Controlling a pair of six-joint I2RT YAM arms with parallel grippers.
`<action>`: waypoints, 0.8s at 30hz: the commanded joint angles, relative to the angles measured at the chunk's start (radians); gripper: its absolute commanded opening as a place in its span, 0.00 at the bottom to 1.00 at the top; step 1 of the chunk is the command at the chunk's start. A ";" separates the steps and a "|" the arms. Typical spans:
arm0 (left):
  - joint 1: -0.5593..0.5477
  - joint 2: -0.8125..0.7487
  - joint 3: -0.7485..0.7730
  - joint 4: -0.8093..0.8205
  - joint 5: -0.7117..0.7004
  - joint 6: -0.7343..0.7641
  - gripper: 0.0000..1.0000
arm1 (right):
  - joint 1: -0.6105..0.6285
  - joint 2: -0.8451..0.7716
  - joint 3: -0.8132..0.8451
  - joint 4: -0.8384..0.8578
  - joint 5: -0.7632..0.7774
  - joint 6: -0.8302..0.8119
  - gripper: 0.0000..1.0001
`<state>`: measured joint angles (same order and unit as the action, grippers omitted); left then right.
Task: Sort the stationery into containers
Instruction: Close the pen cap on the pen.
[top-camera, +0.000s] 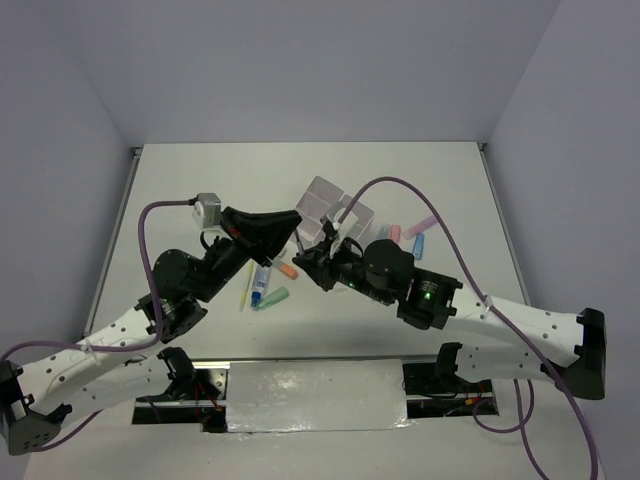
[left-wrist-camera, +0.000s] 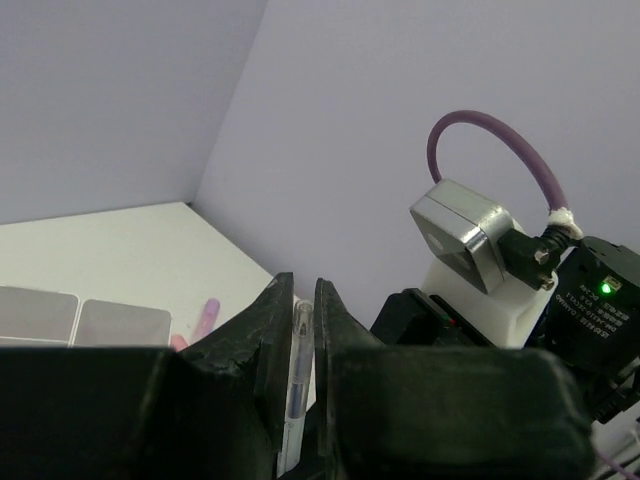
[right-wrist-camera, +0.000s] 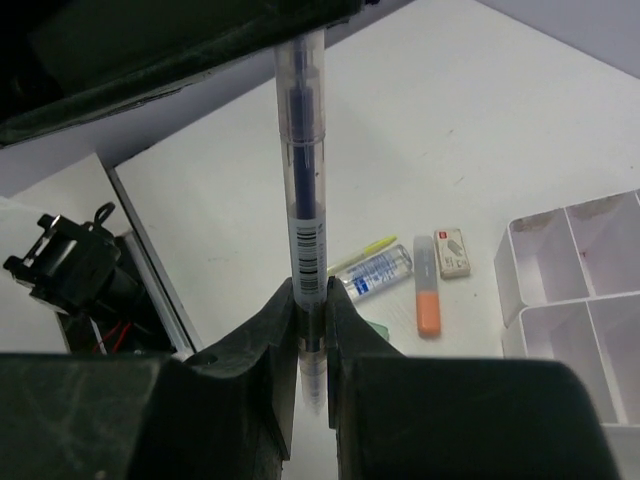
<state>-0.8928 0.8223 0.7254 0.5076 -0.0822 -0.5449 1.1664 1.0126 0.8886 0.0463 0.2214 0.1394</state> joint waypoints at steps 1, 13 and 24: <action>-0.070 0.041 -0.104 -0.187 0.162 -0.058 0.00 | -0.082 0.010 0.205 0.282 -0.065 -0.009 0.00; -0.124 0.049 -0.163 -0.204 0.107 -0.037 0.00 | -0.155 0.095 0.417 0.164 -0.171 -0.044 0.00; -0.123 0.060 0.115 -0.408 0.105 0.140 0.22 | -0.160 0.145 0.141 0.366 -0.206 -0.100 0.00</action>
<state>-0.9600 0.8356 0.8349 0.3294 -0.1925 -0.4110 1.0374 1.1488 0.9813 0.0555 -0.0410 0.0574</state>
